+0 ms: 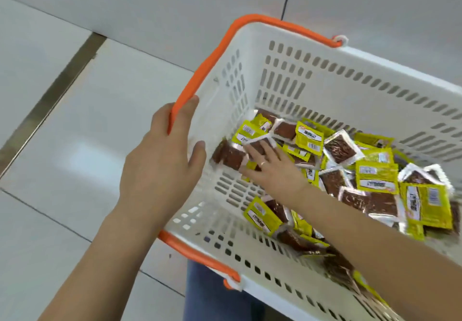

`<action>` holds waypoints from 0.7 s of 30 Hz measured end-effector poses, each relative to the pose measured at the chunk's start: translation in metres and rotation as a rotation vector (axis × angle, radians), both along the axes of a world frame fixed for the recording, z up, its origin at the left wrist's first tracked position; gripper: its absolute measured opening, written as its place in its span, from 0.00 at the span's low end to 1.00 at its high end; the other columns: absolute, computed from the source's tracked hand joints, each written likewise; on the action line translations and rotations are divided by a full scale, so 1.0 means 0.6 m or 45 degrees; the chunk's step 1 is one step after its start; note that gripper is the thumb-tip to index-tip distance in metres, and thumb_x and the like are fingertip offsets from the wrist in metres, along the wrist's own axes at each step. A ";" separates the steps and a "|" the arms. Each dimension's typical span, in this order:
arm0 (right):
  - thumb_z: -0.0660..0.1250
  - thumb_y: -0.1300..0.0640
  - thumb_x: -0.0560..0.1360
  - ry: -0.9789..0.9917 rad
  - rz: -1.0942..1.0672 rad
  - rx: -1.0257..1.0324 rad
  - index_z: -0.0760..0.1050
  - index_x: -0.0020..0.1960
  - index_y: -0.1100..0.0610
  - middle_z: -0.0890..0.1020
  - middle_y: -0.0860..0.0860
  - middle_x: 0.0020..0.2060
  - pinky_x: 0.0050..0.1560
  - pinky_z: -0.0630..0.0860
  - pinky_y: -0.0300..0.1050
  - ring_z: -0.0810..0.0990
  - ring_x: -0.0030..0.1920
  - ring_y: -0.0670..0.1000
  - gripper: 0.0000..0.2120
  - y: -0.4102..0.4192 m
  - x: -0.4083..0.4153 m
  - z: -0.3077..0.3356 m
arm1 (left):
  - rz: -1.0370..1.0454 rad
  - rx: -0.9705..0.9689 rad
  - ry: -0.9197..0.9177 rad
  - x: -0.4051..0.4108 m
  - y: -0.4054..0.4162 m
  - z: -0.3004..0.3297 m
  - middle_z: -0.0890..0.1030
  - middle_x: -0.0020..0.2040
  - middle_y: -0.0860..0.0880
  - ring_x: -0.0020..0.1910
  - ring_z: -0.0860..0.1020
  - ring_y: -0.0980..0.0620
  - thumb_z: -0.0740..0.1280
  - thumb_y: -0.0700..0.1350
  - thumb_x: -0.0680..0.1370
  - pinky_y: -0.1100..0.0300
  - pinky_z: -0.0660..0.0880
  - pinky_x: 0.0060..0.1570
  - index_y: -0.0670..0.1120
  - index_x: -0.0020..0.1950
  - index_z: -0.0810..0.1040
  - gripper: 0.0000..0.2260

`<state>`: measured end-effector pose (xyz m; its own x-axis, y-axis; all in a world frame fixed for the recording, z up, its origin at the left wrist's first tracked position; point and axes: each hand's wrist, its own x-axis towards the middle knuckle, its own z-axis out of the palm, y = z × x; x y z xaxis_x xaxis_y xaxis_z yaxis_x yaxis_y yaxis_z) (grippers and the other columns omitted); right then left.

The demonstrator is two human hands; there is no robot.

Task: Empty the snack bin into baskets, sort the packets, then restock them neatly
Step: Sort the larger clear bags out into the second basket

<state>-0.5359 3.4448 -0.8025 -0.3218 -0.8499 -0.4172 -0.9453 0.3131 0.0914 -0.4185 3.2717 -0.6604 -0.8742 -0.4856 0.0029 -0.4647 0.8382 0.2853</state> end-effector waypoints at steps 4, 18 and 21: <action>0.73 0.60 0.68 0.263 -0.147 -0.080 0.72 0.65 0.54 0.69 0.61 0.70 0.64 0.66 0.63 0.65 0.69 0.67 0.27 0.027 -0.103 0.069 | 0.000 0.056 0.003 0.003 -0.001 -0.001 0.63 0.72 0.49 0.40 0.77 0.43 0.61 0.52 0.79 0.55 0.69 0.36 0.55 0.75 0.57 0.26; 0.52 0.32 0.71 -0.214 -0.681 0.021 0.79 0.58 0.58 0.82 0.57 0.53 0.58 0.72 0.59 0.80 0.54 0.61 0.35 0.138 0.079 0.023 | 0.004 0.057 0.020 0.005 -0.003 -0.005 0.65 0.71 0.47 0.40 0.77 0.40 0.61 0.51 0.78 0.51 0.73 0.38 0.54 0.75 0.59 0.26; 0.47 0.31 0.70 -0.402 -0.612 -0.100 0.73 0.66 0.54 0.79 0.54 0.59 0.59 0.72 0.53 0.77 0.58 0.58 0.37 0.111 0.101 0.041 | 0.020 0.050 0.020 0.004 -0.002 -0.006 0.65 0.70 0.48 0.39 0.78 0.39 0.61 0.52 0.78 0.49 0.74 0.38 0.55 0.75 0.59 0.25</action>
<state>-0.4752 3.5117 -0.7778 -0.5495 -0.6716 -0.4970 -0.6732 0.7082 -0.2127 -0.4161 3.2704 -0.6638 -0.8666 -0.4991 -0.0025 -0.4727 0.8191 0.3251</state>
